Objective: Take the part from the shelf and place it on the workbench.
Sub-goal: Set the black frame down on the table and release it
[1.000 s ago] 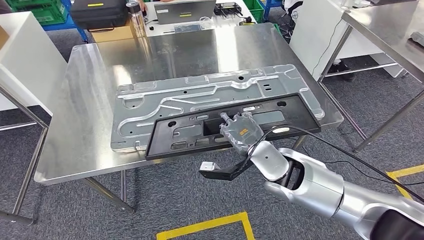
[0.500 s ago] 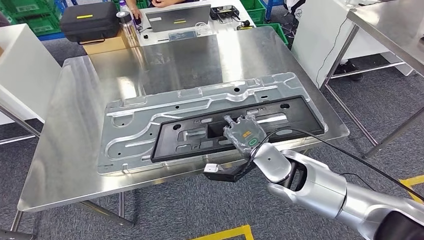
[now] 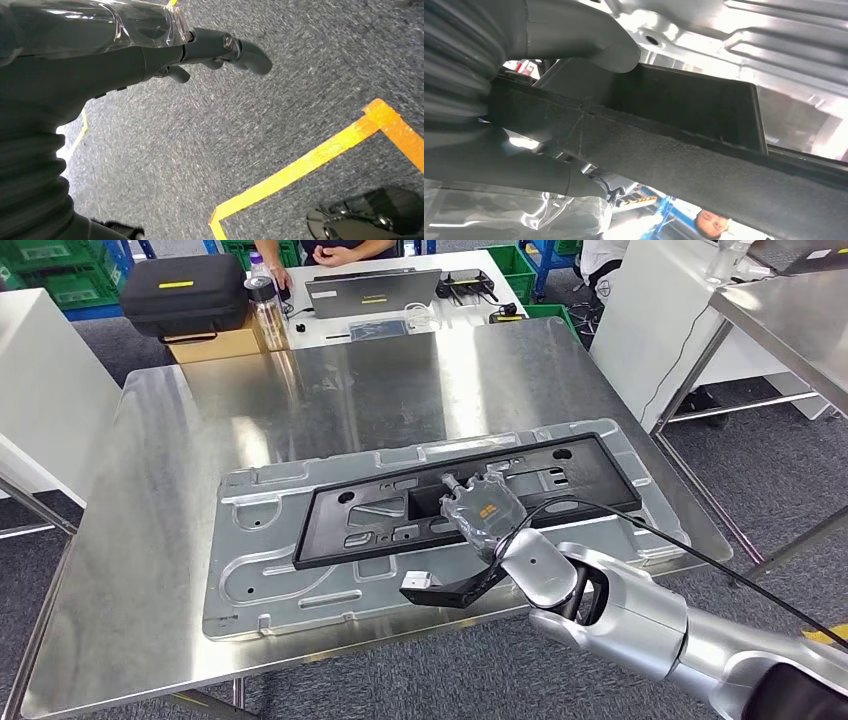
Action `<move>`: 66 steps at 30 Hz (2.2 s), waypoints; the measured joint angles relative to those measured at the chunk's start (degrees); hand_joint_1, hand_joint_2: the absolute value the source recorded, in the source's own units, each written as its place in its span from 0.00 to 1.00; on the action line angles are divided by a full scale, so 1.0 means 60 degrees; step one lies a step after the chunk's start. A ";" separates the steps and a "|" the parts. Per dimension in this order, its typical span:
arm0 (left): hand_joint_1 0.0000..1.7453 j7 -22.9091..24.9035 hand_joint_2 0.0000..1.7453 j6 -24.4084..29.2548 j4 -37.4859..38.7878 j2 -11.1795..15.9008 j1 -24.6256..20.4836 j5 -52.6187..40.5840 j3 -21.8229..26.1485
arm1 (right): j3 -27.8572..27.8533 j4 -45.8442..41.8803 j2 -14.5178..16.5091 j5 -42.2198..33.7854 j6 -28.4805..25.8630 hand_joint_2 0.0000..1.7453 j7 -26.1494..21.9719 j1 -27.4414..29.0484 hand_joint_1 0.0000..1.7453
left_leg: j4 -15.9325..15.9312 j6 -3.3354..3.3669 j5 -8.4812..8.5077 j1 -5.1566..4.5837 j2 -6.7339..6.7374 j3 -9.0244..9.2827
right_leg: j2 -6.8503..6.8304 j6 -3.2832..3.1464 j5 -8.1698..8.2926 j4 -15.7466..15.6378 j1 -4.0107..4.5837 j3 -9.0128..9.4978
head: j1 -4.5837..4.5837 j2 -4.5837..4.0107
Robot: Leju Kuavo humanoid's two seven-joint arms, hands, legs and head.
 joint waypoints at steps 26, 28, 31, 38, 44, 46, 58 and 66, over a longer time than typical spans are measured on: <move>0.00 -0.0054 1.00 0.0043 0.0003 0.0000 0.0023 0.0001 0.0000 | 0.0010 0.0032 0.0008 -0.0012 -0.0042 0.00 -0.0041 0.0025 0.00 | 0.0227 -0.0532 0.0154 0.0124 0.0016 -0.0382 | -0.0028 -0.0399 0.1266 -0.2746 0.0026 0.1235 | 0.0001 0.0001; 0.00 -0.0091 1.00 0.0055 0.0002 -0.0001 0.0006 -0.0045 0.0000 | 0.0008 0.0032 0.0017 -0.0012 -0.0051 0.00 -0.0036 0.0022 0.00 | 0.0227 -0.0495 0.0137 0.0113 0.0004 -0.0384 | -0.0043 -0.0406 0.1267 -0.2813 0.0024 0.1265 | 0.0002 0.0000; 0.00 -0.0206 0.75 0.0127 0.0001 -0.0003 -0.0003 -0.0110 0.0000 | 0.0005 0.0032 0.0023 -0.0019 -0.0053 0.00 -0.0008 0.0024 0.00 | 0.0227 -0.0443 0.0106 0.0106 0.0004 -0.0374 | -0.0053 -0.0336 0.1266 -0.2883 0.0021 0.1306 | 0.0004 0.0000; 0.00 -0.0437 0.00 0.0359 0.0000 -0.0003 -0.0005 -0.0318 -0.0003 | -0.0004 0.0032 0.0019 -0.0064 -0.0029 0.00 0.0061 0.0064 0.00 | 0.0230 -0.0396 0.0113 0.0097 0.0013 -0.0362 | -0.0050 -0.0151 0.1296 -0.2920 0.0012 0.1312 | 0.0003 0.0000; 0.00 -0.0413 0.00 0.0178 -0.0004 -0.0029 -0.0024 -0.0410 -0.0018 | -0.0036 0.0003 -0.0047 -0.0093 -0.0002 0.00 0.0098 0.0101 0.00 | -0.0301 -0.0123 0.0452 0.0215 0.0091 -0.0085 | -0.0052 0.0040 0.0691 -0.2135 -0.0035 0.1037 | 0.0009 0.0000; 0.00 -0.0383 0.00 0.0132 -0.0005 -0.0037 -0.0024 -0.0398 -0.0018 | -0.0037 0.0003 -0.0072 -0.0102 0.0017 0.00 0.0124 0.0170 0.00 | -0.0326 -0.0138 0.0491 0.0255 0.0116 -0.0113 | -0.0048 0.0118 0.0061 -0.0855 -0.0096 0.0481 | 0.0012 0.0000; 0.00 -0.0633 0.00 0.0044 -0.0008 -0.0028 0.0025 -0.0348 -0.0022 | -0.0106 -0.0086 -0.0186 -0.0106 0.0109 0.00 0.0203 0.0308 0.00 | 0.0718 -0.0973 0.0088 0.0588 0.0099 -0.0914 | 0.0090 -0.0037 0.1291 -0.2404 -0.0406 0.0964 | 0.0014 0.0000; 0.00 -0.0656 0.00 0.0047 -0.0007 -0.0016 -0.0041 -0.0328 -0.0022 | -0.0145 -0.0118 -0.0189 -0.0098 0.0147 0.00 0.0200 0.0294 0.00 | 0.1659 -0.0170 -0.1098 0.0027 0.0101 -0.0148 | 0.0037 -0.0379 0.1821 -0.2405 0.0099 0.0329 | -0.0001 0.0000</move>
